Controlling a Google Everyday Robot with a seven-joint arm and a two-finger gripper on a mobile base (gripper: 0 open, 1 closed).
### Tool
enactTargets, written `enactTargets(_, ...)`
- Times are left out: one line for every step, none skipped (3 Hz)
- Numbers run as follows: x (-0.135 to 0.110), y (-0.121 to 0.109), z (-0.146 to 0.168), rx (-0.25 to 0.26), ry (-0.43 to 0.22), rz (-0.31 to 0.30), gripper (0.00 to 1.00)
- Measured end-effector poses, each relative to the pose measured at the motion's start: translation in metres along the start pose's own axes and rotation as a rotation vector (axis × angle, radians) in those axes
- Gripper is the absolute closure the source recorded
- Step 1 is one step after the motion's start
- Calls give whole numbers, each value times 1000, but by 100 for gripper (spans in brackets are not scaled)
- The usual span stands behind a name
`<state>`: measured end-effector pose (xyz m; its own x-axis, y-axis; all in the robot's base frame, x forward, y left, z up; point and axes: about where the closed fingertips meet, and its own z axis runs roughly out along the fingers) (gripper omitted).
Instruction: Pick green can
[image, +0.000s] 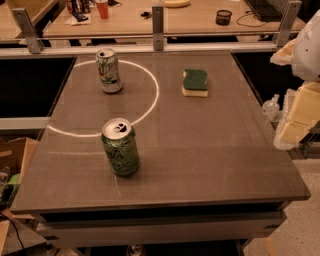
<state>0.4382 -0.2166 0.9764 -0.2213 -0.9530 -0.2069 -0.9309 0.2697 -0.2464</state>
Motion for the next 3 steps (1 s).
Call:
enactTargets(0,0,0,0,0,0,0)
enactTargets(4,-3,-4,14,-52,78,0)
enactTargets(32,0,1,36,-193,320,0)
